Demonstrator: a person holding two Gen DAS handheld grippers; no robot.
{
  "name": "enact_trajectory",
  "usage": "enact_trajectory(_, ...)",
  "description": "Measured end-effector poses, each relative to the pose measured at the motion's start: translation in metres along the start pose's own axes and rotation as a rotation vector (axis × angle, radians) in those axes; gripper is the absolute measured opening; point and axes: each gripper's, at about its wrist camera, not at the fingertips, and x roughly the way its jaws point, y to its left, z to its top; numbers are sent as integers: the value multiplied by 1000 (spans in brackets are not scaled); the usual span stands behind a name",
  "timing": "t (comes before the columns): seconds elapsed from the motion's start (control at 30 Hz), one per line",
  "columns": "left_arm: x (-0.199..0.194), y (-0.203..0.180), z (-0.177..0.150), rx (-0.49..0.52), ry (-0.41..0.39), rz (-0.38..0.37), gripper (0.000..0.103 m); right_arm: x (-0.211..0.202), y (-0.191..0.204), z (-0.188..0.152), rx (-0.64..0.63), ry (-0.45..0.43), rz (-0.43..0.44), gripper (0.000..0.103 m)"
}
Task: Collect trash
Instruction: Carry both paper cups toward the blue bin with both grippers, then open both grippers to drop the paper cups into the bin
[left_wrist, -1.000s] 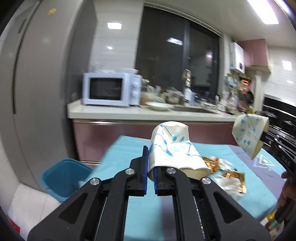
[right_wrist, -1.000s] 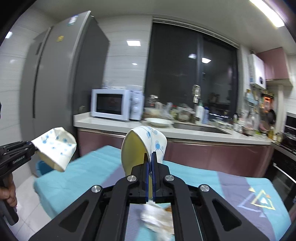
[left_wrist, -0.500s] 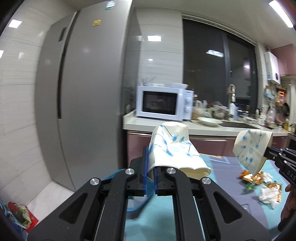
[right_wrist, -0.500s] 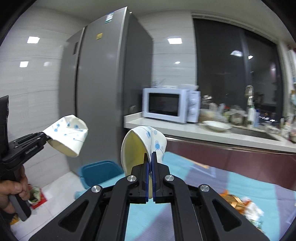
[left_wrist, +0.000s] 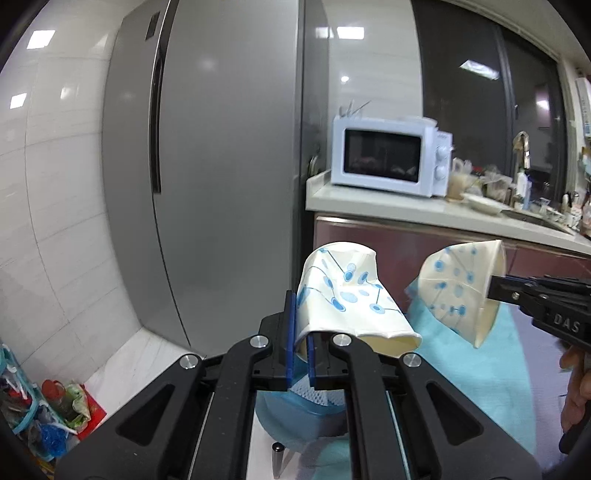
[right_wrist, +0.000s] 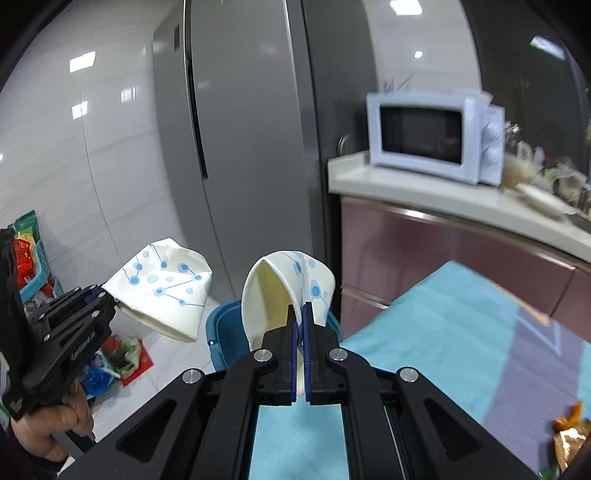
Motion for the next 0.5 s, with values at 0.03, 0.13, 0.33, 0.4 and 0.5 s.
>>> enact_trajectory(0.03,12,4,-3,4,22,6,5,9,-1,1,10,15,10,1)
enact_trajectory(0.13,42,-2,-11,3,66,12,5,42,-1,5,20,72,28,1)
enact_trajectory(0.33,95,-9,-28,0,146,28,5,91,4,10,18,160,36,1)
enact_trajectory(0.4,111,-11,-35,2,176,37,5,107,4,11,21,193,35,1)
enact_trajectory(0.5,134,-14,-43,9,207,57,5,127,3,11,16,232,26,1)
